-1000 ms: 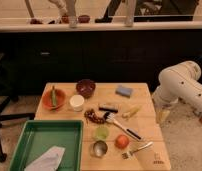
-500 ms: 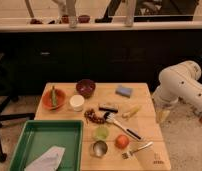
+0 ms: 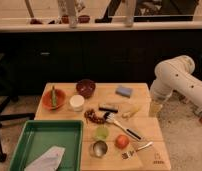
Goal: Wipe tray with sponge
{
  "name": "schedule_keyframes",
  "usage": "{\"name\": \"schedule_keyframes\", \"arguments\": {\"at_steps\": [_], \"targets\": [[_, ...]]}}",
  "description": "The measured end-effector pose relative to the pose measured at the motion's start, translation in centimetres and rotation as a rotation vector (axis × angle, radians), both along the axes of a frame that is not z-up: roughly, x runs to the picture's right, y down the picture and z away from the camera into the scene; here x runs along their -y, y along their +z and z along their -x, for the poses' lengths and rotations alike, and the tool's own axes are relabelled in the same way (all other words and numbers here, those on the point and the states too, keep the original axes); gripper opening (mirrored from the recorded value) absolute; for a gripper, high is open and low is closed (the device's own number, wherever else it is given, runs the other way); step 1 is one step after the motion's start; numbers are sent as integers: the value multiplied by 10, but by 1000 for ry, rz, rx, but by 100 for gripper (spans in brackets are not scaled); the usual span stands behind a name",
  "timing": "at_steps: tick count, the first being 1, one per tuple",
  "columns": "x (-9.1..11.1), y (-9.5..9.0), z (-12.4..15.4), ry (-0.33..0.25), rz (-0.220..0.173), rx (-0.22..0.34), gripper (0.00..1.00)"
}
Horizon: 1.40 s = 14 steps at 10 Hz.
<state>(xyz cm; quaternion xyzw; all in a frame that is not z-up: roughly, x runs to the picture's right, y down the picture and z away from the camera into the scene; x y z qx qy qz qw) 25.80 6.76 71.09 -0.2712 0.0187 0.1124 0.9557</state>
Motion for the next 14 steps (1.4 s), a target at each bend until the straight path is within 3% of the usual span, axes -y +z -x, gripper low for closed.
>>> {"name": "schedule_keyframes", "arguments": {"at_steps": [4,7,11,14], "targets": [[16,16,18,92,-75,-17,80],[21,36,31,112,-128,-43,80],[36,72,63,65,-141,-55,80],[35,72,61,63,-137,-61,80]]}}
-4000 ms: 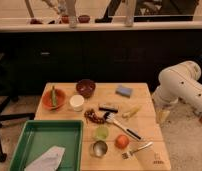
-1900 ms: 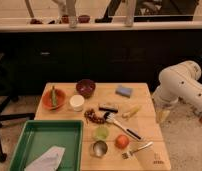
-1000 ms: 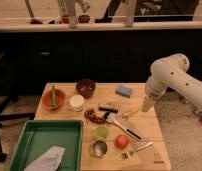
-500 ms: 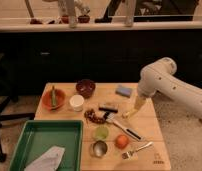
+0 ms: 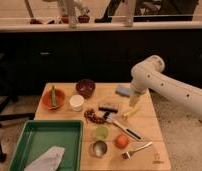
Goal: Wipe tray with sponge
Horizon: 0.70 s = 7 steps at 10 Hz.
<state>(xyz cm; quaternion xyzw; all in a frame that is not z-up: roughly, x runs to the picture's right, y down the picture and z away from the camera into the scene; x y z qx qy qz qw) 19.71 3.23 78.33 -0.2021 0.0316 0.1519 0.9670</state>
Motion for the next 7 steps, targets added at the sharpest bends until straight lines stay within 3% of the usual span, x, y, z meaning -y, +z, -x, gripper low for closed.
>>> {"name": "schedule_keyframes", "arguments": {"at_steps": [4,7], "targets": [[0,1,-3,13,-3,-3,80],[9,32,-4,81,3,-31,80]]}}
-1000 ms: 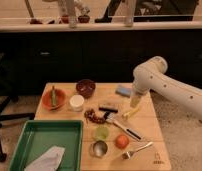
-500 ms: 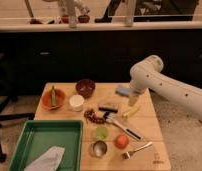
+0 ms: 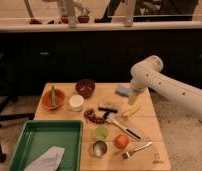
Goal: Wipe tray with sponge
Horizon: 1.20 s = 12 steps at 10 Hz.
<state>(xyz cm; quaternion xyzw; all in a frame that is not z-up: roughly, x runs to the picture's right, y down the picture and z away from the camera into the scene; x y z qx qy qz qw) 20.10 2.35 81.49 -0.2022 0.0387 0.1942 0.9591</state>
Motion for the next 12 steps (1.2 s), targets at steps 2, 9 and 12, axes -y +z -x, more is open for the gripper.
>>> {"name": "schedule_keyframes", "arguments": {"at_steps": [2,9,12], "targets": [[1,17,0,30,9,-11,80],[-13,59,-17,77,-22,-48,80],[-10,89,-10,50,-17,-46,80]]}}
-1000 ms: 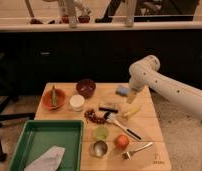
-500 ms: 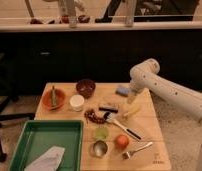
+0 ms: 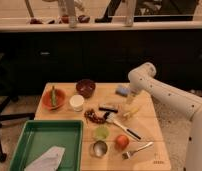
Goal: Wipe tray with sponge
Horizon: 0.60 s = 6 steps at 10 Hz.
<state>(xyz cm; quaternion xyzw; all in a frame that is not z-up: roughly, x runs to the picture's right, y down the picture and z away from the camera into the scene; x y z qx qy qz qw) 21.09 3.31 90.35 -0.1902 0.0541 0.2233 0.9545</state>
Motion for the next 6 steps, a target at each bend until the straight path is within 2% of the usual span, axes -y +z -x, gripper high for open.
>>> {"name": "schedule_keyframes", "arguments": {"at_steps": [6], "targets": [[13,46,15,-54,49,24,80]]}}
